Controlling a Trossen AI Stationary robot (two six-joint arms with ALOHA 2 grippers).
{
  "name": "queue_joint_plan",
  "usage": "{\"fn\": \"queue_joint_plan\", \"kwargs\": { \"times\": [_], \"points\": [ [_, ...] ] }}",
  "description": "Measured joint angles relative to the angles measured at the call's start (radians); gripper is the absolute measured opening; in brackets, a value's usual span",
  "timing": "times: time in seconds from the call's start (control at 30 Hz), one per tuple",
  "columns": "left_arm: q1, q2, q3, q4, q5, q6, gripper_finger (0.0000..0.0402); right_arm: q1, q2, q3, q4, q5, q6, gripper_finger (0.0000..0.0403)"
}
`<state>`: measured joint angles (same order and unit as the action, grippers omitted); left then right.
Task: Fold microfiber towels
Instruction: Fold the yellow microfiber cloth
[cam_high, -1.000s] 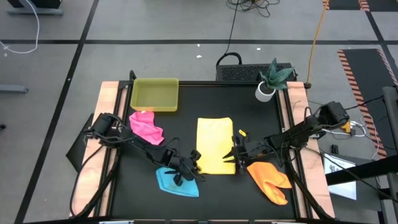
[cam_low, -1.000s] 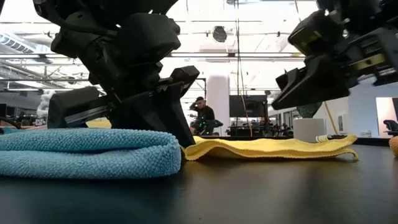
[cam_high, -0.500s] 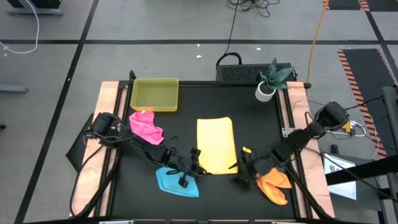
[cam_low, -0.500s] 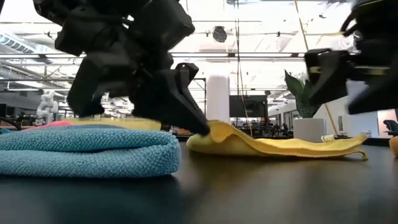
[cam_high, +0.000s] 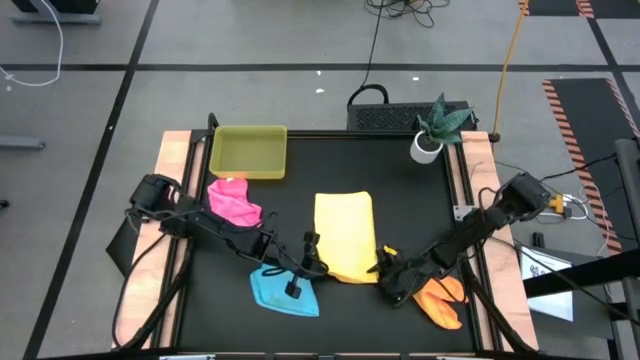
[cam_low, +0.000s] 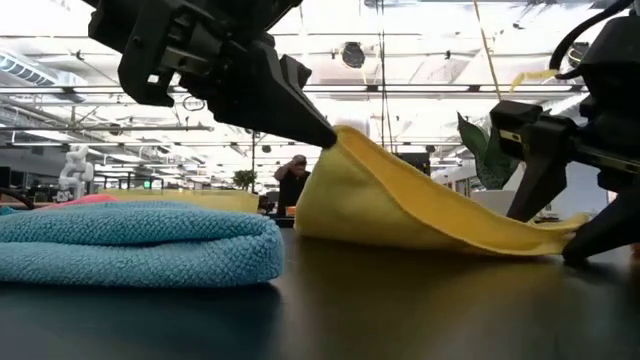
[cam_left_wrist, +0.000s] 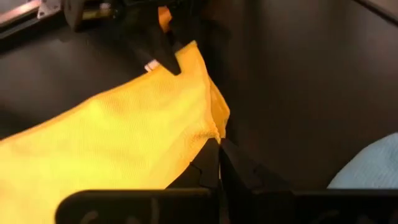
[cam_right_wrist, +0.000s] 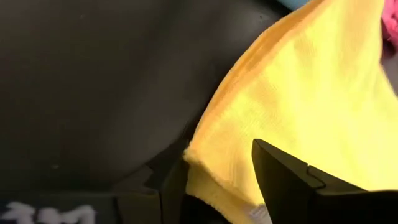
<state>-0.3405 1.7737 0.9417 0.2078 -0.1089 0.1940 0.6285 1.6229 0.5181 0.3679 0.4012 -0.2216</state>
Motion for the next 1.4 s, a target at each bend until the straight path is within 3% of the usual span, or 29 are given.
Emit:
{"fn": "queue_joint_plan", "kwargs": {
  "times": [0.2, 0.33, 0.6, 0.8, 1.0, 1.4],
  "points": [
    [-0.001, 0.0, 0.0, -0.049, 0.003, -0.032, 0.0025, 0.003, 0.005, 0.004, -0.013, 0.061, -0.008, 0.0132],
    [-0.01, 0.0, 0.0, -0.058, 0.003, 0.031, 0.0052, 0.002, -0.011, 0.001, -0.028, 0.069, -0.004, 0.0092],
    [-0.013, 0.019, 0.001, -0.059, 0.042, 0.048, 0.0195, 0.001, -0.037, 0.0, -0.069, 0.069, 0.09, 0.0021],
    [-0.032, 0.124, 0.001, -0.017, 0.071, 0.112, 0.0276, -0.011, -0.056, -0.001, -0.064, 0.067, 0.189, 0.0004],
    [-0.064, 0.201, 0.003, 0.129, -0.03, 0.198, 0.0278, -0.038, -0.06, 0.0, -0.059, 0.028, 0.266, 0.0009],
    [-0.066, 0.202, 0.004, 0.078, -0.075, 0.182, 0.0188, -0.082, -0.121, 0.0, -0.029, 0.013, 0.394, 0.0007]
  ]
}}
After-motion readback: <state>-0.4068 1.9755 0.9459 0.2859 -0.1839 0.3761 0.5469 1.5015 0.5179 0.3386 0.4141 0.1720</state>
